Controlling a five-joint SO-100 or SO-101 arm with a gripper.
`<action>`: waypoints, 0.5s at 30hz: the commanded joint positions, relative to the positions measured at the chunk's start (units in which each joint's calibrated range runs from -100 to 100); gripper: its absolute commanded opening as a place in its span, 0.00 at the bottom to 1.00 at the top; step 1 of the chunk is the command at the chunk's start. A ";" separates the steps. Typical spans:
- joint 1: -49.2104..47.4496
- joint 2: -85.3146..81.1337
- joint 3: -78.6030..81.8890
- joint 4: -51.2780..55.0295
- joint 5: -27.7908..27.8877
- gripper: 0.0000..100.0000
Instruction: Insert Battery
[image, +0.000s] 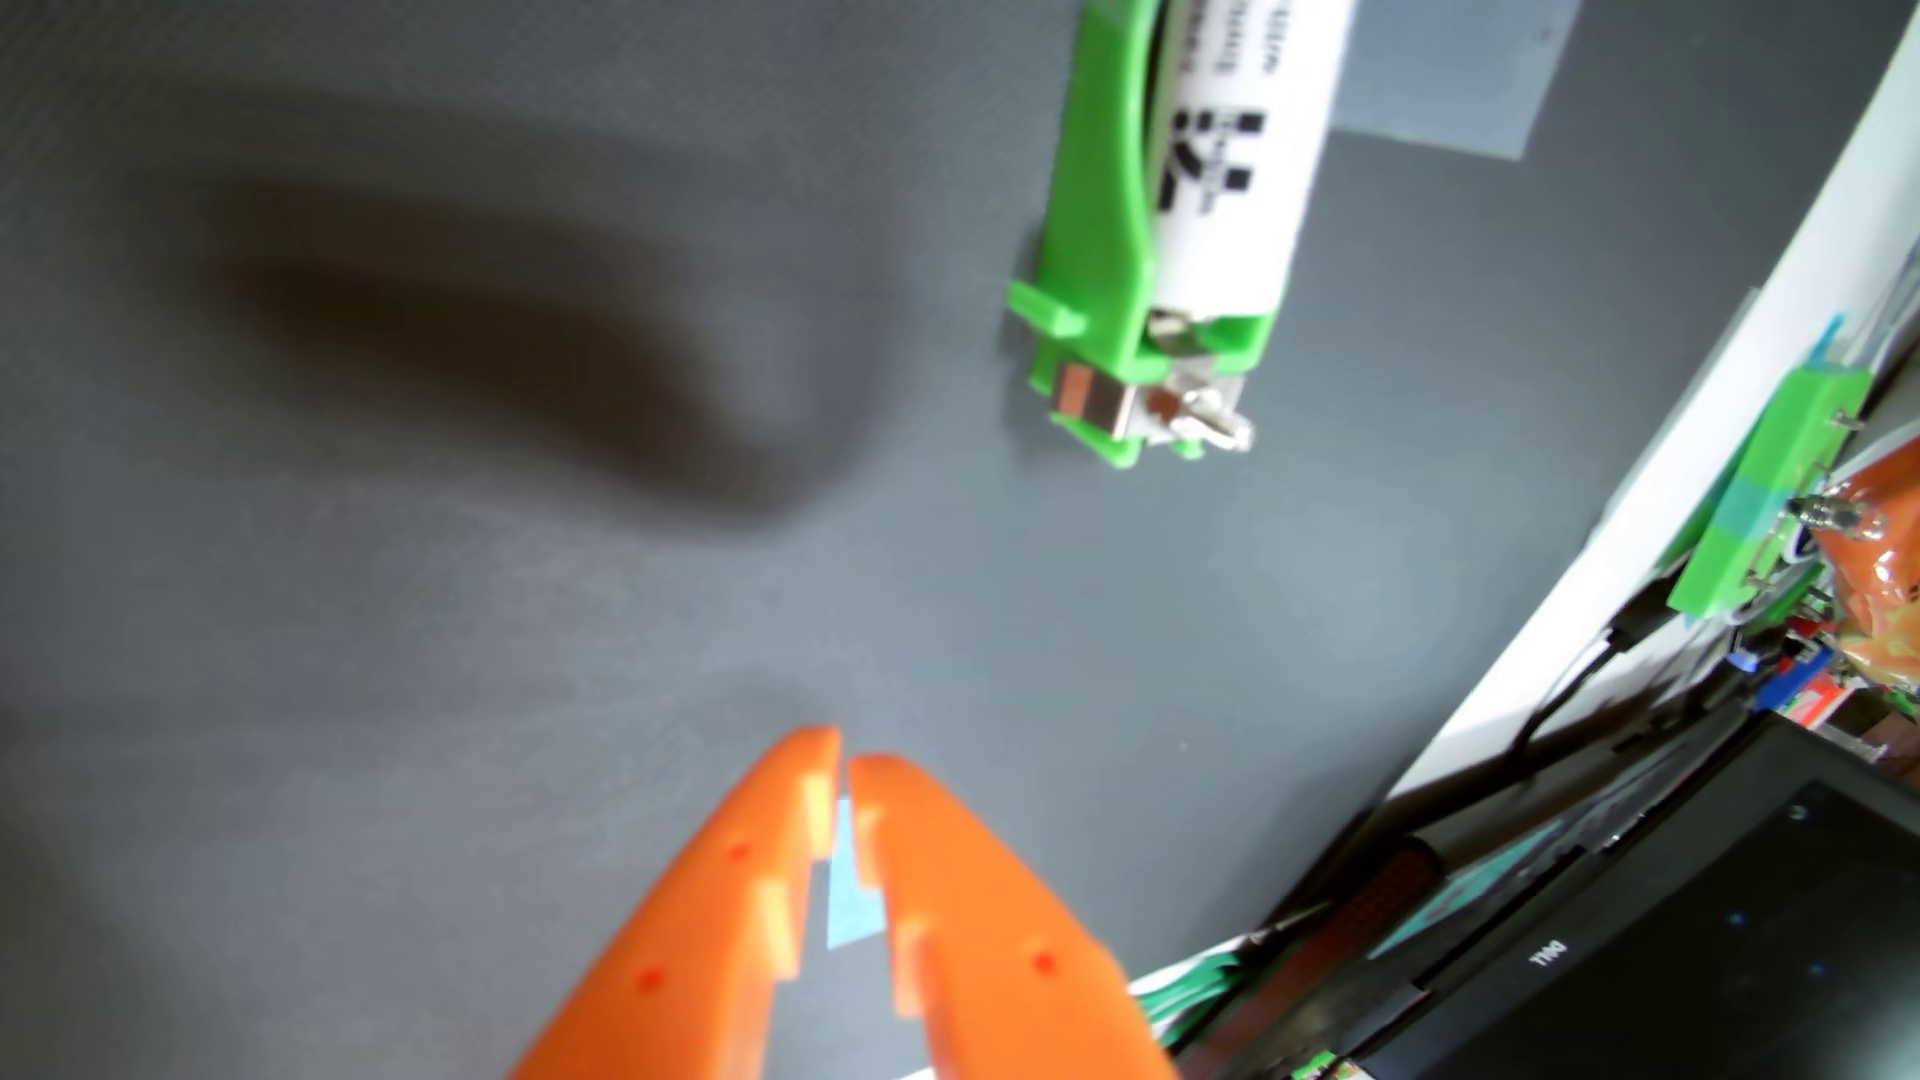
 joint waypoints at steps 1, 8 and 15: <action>-0.23 -1.02 0.15 -0.38 0.09 0.01; -0.23 -1.43 0.33 -0.38 0.04 0.01; -0.23 -1.43 0.33 -0.38 -0.12 0.01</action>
